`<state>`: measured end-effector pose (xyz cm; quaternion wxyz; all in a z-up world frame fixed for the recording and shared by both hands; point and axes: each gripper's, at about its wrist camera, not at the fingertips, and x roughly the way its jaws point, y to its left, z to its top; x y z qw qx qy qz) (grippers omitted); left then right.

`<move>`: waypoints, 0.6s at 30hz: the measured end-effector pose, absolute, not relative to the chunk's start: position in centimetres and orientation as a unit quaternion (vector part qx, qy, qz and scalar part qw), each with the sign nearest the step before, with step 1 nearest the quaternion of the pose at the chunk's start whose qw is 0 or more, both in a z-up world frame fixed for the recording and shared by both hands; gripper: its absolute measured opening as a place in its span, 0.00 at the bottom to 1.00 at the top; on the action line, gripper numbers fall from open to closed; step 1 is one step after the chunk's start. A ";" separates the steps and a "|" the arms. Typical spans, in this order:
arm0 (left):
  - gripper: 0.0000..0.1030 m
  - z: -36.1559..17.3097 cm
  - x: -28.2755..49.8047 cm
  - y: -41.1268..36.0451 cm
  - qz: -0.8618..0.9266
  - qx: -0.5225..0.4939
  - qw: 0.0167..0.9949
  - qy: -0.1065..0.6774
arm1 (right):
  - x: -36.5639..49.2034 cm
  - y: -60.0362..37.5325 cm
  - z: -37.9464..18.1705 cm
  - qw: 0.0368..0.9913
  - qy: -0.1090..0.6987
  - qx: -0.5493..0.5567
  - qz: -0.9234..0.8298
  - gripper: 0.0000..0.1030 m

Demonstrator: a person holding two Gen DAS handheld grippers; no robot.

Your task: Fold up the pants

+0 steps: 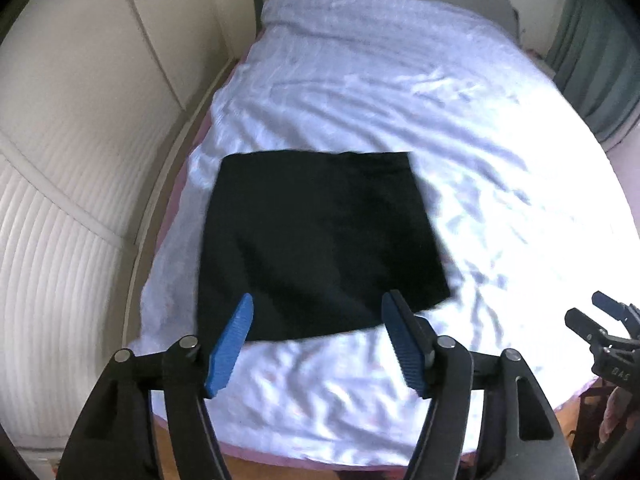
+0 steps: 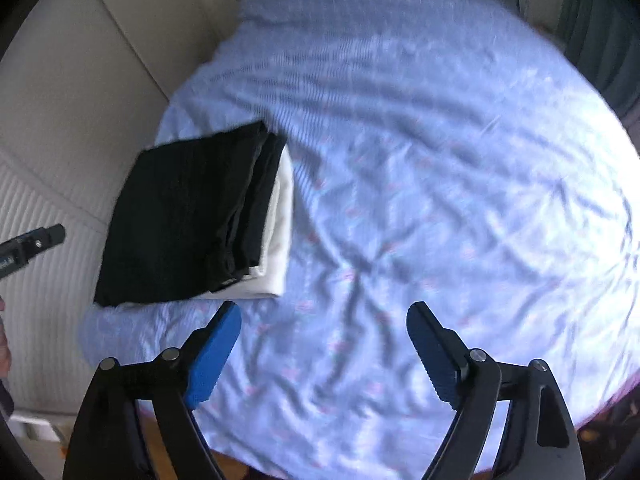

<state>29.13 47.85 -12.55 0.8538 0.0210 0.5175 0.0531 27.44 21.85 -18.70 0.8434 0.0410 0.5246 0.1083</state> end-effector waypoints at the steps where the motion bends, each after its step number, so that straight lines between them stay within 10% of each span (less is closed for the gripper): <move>1: 0.69 -12.1 28.2 46.5 0.052 0.020 0.858 0.511 | 27.2 21.2 -17.9 0.848 0.517 0.037 0.112 0.84; 18: 1.00 -2.9 10.4 21.8 0.052 0.019 0.925 0.376 | 12.7 0.3 -6.6 0.902 0.408 0.011 0.137 0.88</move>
